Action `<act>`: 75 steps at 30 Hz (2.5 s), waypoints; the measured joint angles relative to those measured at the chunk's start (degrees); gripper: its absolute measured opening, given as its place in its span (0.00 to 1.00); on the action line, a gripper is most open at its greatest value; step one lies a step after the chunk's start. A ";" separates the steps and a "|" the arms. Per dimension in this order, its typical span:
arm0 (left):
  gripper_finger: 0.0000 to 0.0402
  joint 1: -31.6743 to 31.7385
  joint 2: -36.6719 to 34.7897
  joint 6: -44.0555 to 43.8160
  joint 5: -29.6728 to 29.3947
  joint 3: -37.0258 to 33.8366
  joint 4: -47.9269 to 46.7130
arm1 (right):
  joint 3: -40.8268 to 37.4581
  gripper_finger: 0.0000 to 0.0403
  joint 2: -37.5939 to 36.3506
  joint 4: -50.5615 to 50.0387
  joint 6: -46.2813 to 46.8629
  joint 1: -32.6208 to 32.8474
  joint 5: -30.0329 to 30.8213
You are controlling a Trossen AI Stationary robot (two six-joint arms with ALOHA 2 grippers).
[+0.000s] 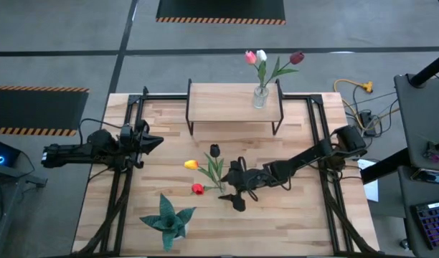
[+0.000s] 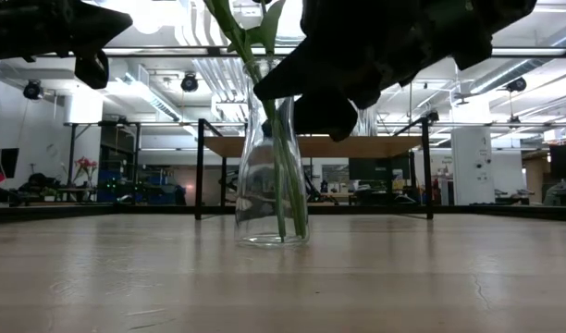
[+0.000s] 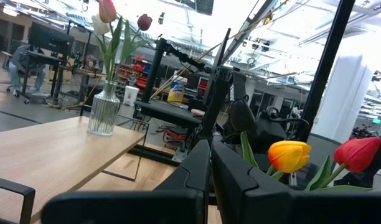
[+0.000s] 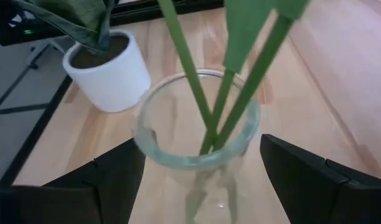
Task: Pick and place flowers into a vace then onto a shelf
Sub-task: Put the transparent vase with the flowers on the shelf
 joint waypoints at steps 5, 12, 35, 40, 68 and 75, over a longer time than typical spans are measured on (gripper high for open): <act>0.00 0.00 0.00 0.00 0.01 0.00 0.00 | -0.01 0.75 0.19 1.17 0.02 -0.09 0.04; 0.00 0.00 0.00 0.00 0.00 0.00 0.00 | -0.01 0.71 0.17 3.07 -2.75 -0.19 1.38; 0.00 -0.01 0.00 0.00 0.02 0.00 0.00 | 1.48 0.45 -2.78 9.13 -2.73 -3.84 5.53; 0.00 0.00 -0.01 -0.01 0.01 0.00 0.00 | 9.00 0.45 -6.51 0.55 -7.19 -8.05 7.60; 0.00 -0.01 -0.02 -0.02 -0.02 0.00 -0.02 | 31.90 0.46 -0.71 -20.76 -14.26 -33.62 10.52; 0.00 0.01 -0.04 -0.01 0.02 0.00 0.00 | 31.90 0.46 -0.09 -20.92 -14.86 -33.99 10.22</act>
